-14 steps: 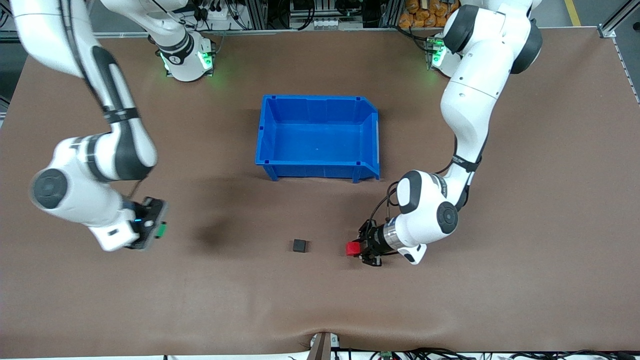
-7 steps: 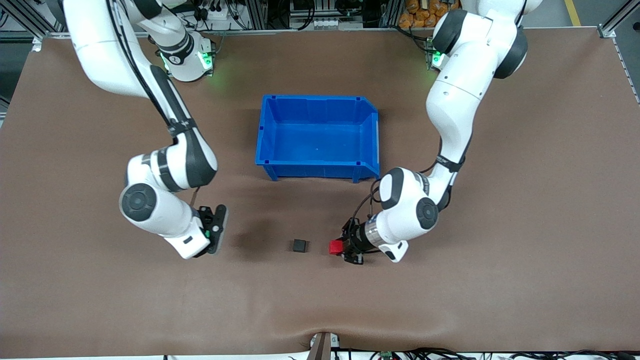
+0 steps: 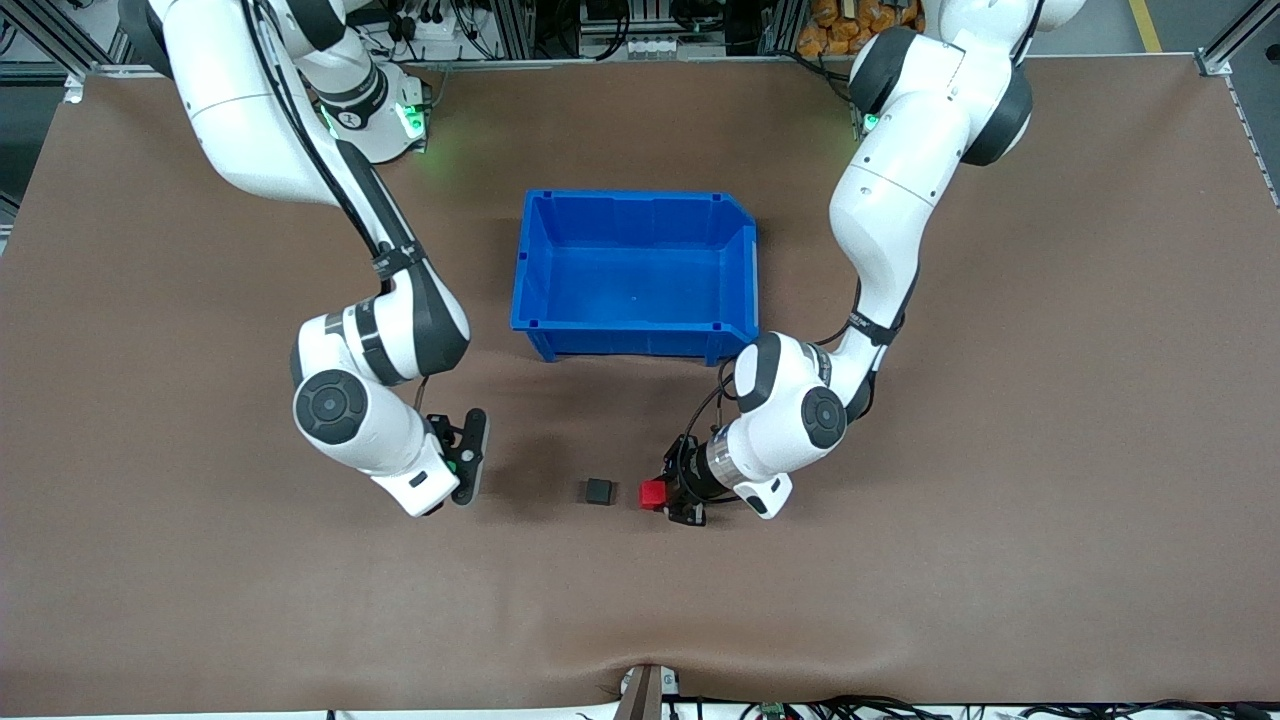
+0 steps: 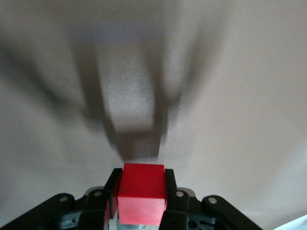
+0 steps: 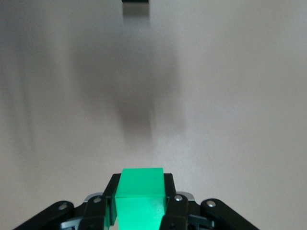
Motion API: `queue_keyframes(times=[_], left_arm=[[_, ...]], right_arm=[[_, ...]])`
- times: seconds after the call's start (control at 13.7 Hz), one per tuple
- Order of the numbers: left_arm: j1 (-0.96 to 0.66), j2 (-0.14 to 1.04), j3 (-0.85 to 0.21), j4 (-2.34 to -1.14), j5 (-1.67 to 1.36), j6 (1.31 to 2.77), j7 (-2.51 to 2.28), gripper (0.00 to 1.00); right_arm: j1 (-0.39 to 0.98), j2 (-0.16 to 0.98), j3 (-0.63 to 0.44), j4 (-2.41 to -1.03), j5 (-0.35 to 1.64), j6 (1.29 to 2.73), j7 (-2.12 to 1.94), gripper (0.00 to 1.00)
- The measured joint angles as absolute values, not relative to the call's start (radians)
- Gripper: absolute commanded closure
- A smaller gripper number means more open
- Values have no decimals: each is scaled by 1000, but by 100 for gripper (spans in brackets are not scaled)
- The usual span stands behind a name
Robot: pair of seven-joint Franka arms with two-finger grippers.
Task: Attach green and red cubes to black cube
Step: 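Lower the red cube onto the black cube with the left gripper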
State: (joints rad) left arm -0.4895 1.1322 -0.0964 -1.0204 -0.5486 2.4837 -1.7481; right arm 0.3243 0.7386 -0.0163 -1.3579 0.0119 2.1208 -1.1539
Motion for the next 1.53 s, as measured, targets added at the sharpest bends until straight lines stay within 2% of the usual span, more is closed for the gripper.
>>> queue_keyframes(times=[0.87,1.53], left_arm=[[-518,1195,-96,-952,-549,2510,-1773,100],[-523,1200,-96,-939,-549,2512,-1789,100]], right_arm=[[315,739,-14,-1356,13,2093,-1139,97],[315,739,-14,-1356,13,2090,-1131,96]])
